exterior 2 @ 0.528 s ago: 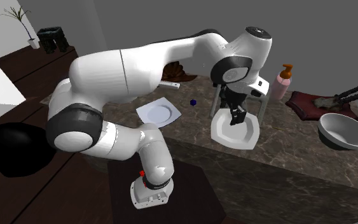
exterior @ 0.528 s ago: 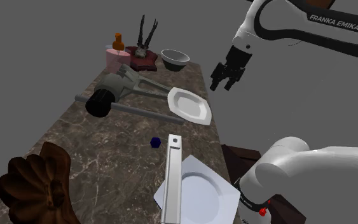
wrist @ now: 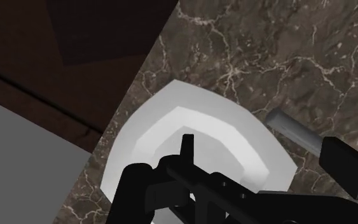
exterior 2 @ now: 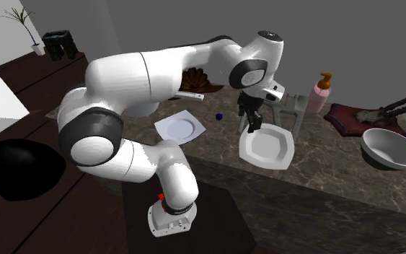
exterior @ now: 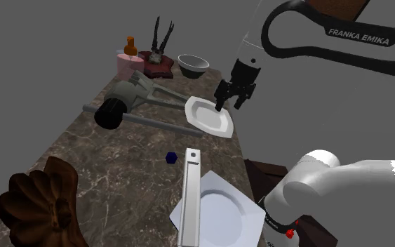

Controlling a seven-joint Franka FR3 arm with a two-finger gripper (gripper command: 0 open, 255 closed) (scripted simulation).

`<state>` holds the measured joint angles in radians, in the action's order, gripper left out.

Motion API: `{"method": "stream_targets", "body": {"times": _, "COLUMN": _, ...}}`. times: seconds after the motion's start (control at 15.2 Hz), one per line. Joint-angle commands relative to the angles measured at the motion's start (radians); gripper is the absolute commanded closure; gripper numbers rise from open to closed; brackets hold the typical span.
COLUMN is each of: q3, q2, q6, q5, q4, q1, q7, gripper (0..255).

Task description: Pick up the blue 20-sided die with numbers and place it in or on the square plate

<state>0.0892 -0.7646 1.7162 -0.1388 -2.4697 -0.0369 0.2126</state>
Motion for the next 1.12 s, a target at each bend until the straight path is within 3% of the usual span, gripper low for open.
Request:
{"method": "stream_targets", "body": {"times": 0.0, "q3": 0.053, "q2": 0.013, "q6": 0.018, "q5": -0.026, "q4": -0.011, "q1": -0.017, "q7": 0.059, "gripper": 0}}
{"method": "stream_targets", "body": {"times": 0.59, "q3": 0.283, "q2": 0.171, "q6": 0.119, "q5": -0.114, "q4": 0.021, "q1": -0.075, "q7": 0.307, "gripper": 0}}
{"method": "stream_targets", "body": {"times": 1.06, "q3": 0.449, "q2": 0.359, "q6": 0.198, "q5": -0.119, "q4": 0.107, "q1": -0.085, "q7": 0.498, "gripper": 0}}
